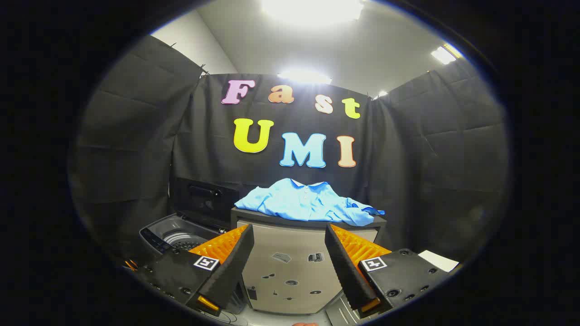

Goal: Put the clothes into the washing machine and then close the washing machine lid.

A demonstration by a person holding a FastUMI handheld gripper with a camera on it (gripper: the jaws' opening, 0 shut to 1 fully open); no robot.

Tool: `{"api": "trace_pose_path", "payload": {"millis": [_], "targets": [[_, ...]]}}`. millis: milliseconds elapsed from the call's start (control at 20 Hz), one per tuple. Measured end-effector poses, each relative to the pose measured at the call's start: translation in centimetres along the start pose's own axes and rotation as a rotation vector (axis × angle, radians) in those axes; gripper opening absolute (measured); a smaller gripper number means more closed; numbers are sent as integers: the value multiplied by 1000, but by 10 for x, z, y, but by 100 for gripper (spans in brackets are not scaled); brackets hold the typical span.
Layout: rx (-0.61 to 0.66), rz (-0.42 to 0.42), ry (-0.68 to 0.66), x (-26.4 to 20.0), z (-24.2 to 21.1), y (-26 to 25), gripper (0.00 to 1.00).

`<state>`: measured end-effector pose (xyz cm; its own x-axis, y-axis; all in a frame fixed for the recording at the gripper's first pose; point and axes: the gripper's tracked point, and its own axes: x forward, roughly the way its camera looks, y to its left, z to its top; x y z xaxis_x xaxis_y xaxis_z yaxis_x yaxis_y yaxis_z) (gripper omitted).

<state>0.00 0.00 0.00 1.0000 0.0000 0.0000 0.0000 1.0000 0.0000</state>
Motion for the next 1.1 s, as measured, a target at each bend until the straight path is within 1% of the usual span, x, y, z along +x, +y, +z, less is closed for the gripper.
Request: {"api": "trace_pose_path", "payload": {"millis": [1100], "targets": [[-4,6,20,0,-4,-1,98]]}}
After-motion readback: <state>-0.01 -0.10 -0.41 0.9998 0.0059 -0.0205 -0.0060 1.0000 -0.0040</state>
